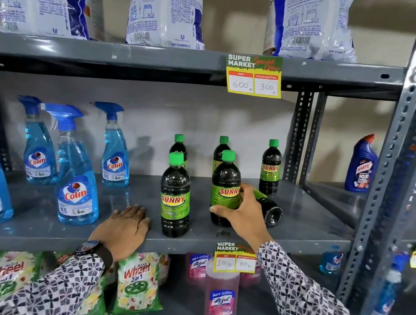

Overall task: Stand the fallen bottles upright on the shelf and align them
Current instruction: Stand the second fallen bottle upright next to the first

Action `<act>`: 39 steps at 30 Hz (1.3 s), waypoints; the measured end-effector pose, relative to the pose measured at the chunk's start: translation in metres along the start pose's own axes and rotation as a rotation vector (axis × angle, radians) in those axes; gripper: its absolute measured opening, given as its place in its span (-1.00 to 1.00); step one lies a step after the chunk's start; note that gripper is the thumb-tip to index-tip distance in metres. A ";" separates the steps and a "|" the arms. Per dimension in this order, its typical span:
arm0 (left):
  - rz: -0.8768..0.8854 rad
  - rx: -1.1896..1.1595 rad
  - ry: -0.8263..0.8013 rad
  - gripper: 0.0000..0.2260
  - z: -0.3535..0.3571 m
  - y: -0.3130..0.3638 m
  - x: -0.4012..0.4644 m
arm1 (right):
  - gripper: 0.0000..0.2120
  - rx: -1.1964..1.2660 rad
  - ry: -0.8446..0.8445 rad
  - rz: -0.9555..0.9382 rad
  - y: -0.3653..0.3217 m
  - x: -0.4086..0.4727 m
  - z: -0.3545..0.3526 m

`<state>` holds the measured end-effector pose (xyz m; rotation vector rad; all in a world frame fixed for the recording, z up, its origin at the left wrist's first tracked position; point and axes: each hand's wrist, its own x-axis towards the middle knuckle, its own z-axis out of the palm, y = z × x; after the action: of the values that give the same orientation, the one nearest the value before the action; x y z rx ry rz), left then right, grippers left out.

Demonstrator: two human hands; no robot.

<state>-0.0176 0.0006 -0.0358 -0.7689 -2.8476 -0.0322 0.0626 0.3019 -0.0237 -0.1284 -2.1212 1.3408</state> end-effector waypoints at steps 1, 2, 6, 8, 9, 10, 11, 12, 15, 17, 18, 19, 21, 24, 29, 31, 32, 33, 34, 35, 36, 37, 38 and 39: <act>-0.001 -0.005 -0.002 -0.50 0.000 0.000 0.000 | -0.22 -0.006 -0.001 -0.006 0.000 -0.004 -0.003; -0.002 -0.009 -0.004 -0.50 0.000 0.000 -0.001 | -0.22 -0.013 -0.004 -0.013 0.000 -0.008 -0.006; -0.013 -0.025 -0.012 -0.49 0.000 0.000 -0.001 | -0.26 -0.017 -0.001 -0.035 0.001 -0.022 -0.014; -0.030 -0.059 -0.003 -0.49 -0.001 0.002 -0.001 | -0.23 -0.003 -0.001 -0.033 0.001 -0.025 -0.015; -0.038 -0.076 -0.001 -0.49 -0.001 0.002 -0.002 | -0.22 0.002 -0.003 -0.028 0.000 -0.027 -0.015; -0.041 -0.081 -0.003 -0.49 -0.001 0.003 -0.002 | -0.21 0.005 -0.004 -0.022 -0.001 -0.028 -0.016; -0.041 -0.078 -0.008 -0.49 -0.001 0.003 -0.002 | -0.21 0.009 -0.006 -0.019 -0.001 -0.028 -0.016; -0.039 -0.075 -0.015 -0.49 -0.002 0.003 -0.002 | -0.22 0.011 -0.005 -0.016 -0.002 -0.029 -0.016; -0.037 -0.073 -0.020 -0.49 -0.001 0.003 -0.002 | -0.29 -0.001 -0.005 -0.021 -0.007 -0.034 -0.018; -0.034 -0.068 -0.020 -0.49 0.000 0.002 -0.002 | -0.34 0.012 -0.018 -0.033 -0.012 -0.042 -0.020; -0.036 -0.069 -0.021 -0.49 0.000 0.002 -0.002 | -0.37 0.022 0.004 -0.058 -0.014 -0.046 -0.021; -0.039 -0.071 -0.017 -0.49 0.001 0.001 -0.002 | -0.40 0.023 0.065 -0.085 -0.015 -0.048 -0.024; -0.041 -0.070 -0.015 -0.49 0.001 0.001 -0.001 | -0.44 -0.029 0.302 -0.150 -0.019 -0.044 -0.034; -0.035 -0.058 -0.016 -0.50 0.000 0.002 0.000 | -0.66 -0.296 0.520 -0.170 -0.022 -0.016 -0.058; -0.015 -0.002 -0.029 -0.51 -0.002 0.003 -0.003 | -0.37 -0.678 -0.083 0.327 -0.025 0.036 -0.081; -0.010 0.003 -0.029 -0.51 -0.002 0.003 -0.003 | -0.24 -0.685 -0.259 0.439 -0.024 0.048 -0.082; -0.011 -0.003 -0.028 -0.51 -0.002 0.002 -0.002 | -0.15 -0.671 -0.299 0.476 -0.024 0.053 -0.082; -0.012 -0.010 -0.029 -0.51 -0.001 0.002 -0.002 | -0.09 -0.638 -0.315 0.507 -0.023 0.056 -0.082; -0.013 -0.014 -0.031 -0.50 -0.001 0.001 -0.002 | -0.07 -0.599 -0.314 0.521 -0.021 0.059 -0.082; -0.014 -0.015 -0.031 -0.50 -0.001 0.002 -0.002 | -0.07 -0.565 -0.306 0.528 -0.019 0.061 -0.082; -0.015 -0.014 -0.030 -0.51 -0.001 0.002 -0.002 | -0.09 -0.528 -0.294 0.534 -0.016 0.062 -0.082; -0.015 -0.014 -0.031 -0.51 -0.001 0.002 -0.002 | -0.12 -0.487 -0.276 0.536 -0.013 0.062 -0.082; -0.016 -0.016 -0.034 -0.51 -0.001 0.003 -0.002 | -0.15 -0.446 -0.250 0.530 -0.010 0.061 -0.082; -0.018 -0.019 -0.035 -0.51 -0.001 0.003 -0.002 | -0.20 -0.402 -0.223 0.518 -0.006 0.060 -0.083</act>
<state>-0.0142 0.0019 -0.0355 -0.7549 -2.8916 -0.0488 0.0608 0.3881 0.0325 -0.7695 -2.6453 1.2166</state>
